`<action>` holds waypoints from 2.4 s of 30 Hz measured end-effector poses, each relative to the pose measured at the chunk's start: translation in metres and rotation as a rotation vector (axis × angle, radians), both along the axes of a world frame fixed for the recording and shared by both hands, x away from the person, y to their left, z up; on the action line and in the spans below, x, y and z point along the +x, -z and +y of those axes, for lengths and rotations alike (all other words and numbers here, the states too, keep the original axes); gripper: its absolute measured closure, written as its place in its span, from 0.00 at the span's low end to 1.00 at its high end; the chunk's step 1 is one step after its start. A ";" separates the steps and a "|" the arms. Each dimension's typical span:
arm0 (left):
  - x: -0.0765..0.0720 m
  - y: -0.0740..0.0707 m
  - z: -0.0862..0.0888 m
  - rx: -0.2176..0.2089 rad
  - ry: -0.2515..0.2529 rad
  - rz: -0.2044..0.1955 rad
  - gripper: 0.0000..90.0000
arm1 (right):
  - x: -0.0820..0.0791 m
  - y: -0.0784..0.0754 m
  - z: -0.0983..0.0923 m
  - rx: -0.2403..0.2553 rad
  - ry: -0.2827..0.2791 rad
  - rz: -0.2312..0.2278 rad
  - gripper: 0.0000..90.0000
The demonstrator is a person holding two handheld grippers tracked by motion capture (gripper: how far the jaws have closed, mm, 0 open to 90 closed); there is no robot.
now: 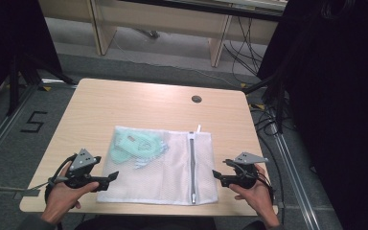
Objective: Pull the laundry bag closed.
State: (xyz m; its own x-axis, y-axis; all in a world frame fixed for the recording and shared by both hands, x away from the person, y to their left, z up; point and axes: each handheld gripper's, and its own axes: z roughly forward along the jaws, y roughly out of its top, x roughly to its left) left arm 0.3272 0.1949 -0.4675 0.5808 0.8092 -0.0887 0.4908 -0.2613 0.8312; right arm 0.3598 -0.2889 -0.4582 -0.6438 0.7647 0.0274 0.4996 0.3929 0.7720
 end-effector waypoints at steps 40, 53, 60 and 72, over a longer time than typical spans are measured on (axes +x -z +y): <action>-0.008 0.006 -0.049 0.070 0.166 0.031 0.19 | -0.014 0.004 0.037 -0.109 -0.248 0.054 0.34; -0.010 0.010 -0.077 0.090 0.245 0.020 0.19 | -0.018 0.011 0.050 -0.151 -0.343 0.119 0.40; -0.011 0.013 -0.090 0.112 0.297 0.021 0.19 | -0.022 0.013 0.057 -0.159 -0.391 0.157 0.45; -0.015 0.016 -0.112 0.035 0.330 0.059 0.20 | -0.024 0.017 0.069 -0.202 -0.501 0.172 0.57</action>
